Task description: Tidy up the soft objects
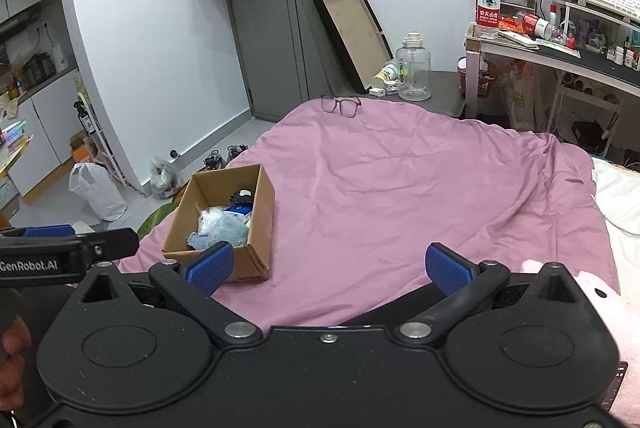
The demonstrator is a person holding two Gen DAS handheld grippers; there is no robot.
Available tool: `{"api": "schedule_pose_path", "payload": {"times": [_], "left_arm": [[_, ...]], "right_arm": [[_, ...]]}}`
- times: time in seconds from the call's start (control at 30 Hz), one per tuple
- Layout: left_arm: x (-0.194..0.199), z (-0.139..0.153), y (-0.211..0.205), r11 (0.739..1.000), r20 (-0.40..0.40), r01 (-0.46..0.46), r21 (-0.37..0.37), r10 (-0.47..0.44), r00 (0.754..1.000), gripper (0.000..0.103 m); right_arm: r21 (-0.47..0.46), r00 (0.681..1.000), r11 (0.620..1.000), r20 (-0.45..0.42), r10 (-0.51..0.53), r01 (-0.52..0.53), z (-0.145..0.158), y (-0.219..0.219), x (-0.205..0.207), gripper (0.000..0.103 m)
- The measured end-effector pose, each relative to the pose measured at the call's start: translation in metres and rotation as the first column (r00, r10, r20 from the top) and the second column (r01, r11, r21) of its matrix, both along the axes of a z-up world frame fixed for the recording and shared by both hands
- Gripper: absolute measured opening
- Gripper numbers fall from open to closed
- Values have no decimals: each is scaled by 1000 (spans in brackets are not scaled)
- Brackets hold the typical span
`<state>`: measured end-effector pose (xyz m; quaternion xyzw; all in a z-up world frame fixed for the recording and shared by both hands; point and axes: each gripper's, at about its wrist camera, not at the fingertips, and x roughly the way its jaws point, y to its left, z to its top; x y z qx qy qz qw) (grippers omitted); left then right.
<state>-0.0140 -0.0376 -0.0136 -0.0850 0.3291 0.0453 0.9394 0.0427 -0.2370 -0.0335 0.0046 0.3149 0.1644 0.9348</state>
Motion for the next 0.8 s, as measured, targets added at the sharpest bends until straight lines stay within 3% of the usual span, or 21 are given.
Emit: {"api": "schedule_pose_path", "payload": {"times": [0.8], "left_arm": [[-10,4,9,1000,3,-10,7,10,1000,102]], "right_arm": [[8,1000,1000,-4,-23,23,1,1,-3,103]]}}
